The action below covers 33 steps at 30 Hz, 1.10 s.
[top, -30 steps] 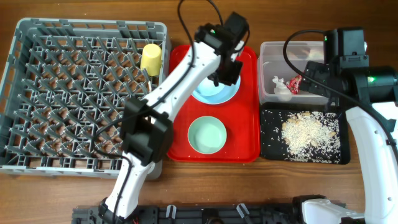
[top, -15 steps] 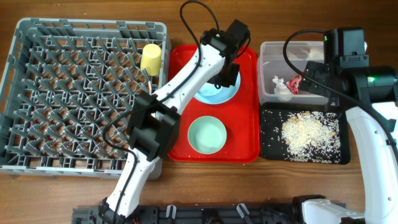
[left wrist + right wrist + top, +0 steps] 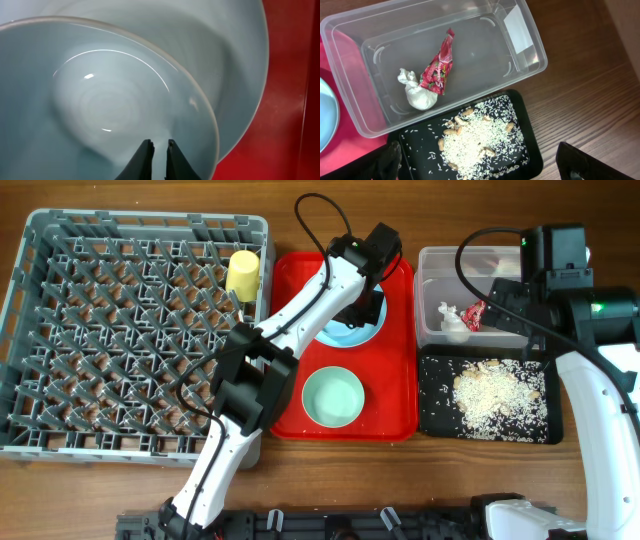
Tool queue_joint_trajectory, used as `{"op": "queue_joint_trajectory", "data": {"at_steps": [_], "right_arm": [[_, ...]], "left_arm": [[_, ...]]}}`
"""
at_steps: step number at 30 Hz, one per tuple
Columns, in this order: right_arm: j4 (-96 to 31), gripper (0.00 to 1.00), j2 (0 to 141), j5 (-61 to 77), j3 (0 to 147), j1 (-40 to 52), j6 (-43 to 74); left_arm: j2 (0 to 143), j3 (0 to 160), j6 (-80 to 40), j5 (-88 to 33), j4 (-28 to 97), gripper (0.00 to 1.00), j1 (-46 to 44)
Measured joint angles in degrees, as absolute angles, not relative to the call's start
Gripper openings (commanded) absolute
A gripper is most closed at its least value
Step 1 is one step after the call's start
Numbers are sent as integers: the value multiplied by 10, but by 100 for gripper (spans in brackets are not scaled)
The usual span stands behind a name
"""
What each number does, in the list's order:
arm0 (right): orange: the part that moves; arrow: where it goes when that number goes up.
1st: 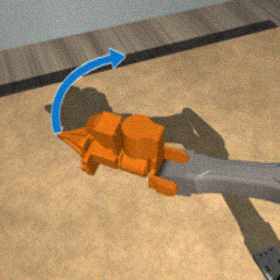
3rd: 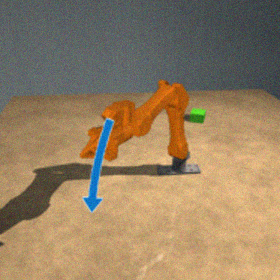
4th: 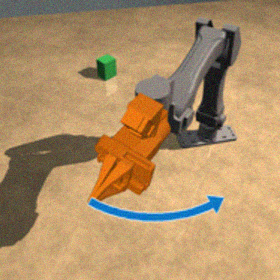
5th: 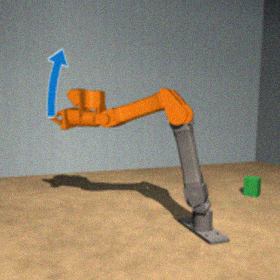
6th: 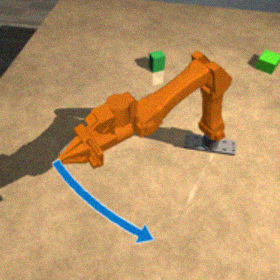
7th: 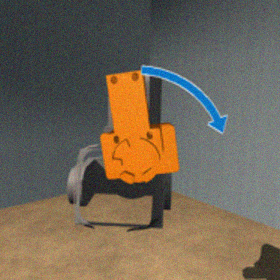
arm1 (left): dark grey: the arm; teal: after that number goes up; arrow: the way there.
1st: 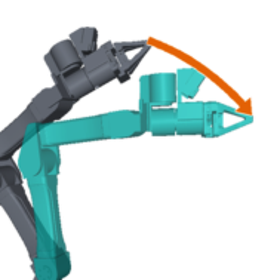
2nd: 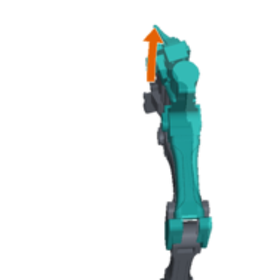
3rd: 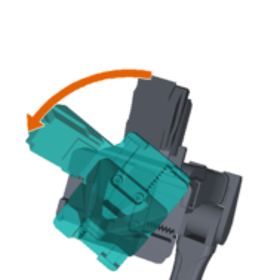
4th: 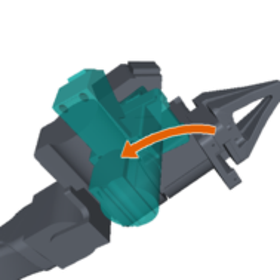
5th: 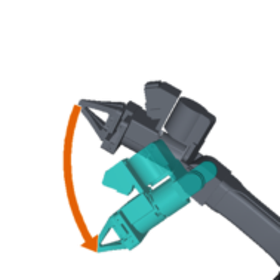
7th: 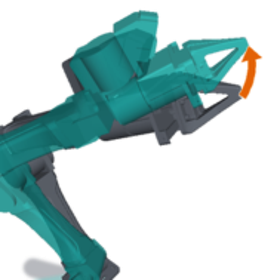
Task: Sort waste into correct bins and load items into the dishwasher rack
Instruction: 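Grasp the light-blue bowl rim with the left gripper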
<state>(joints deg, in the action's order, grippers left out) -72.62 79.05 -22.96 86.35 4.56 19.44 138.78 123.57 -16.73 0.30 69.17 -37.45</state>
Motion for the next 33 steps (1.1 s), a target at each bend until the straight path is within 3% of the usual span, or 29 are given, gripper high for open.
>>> {"op": "queue_joint_trajectory", "data": {"at_steps": [4,10,33], "right_arm": [[-726,100,790,-230,863,46,194],[-726,100,790,-230,863,46,194],[-726,100,790,-230,863,46,194]], "left_arm": [[1387,1238,-167,2,705,13,-369],[1348,1240,-169,-12,707,34,-356],[1312,1127,-171,22,608,34,-404]]}}
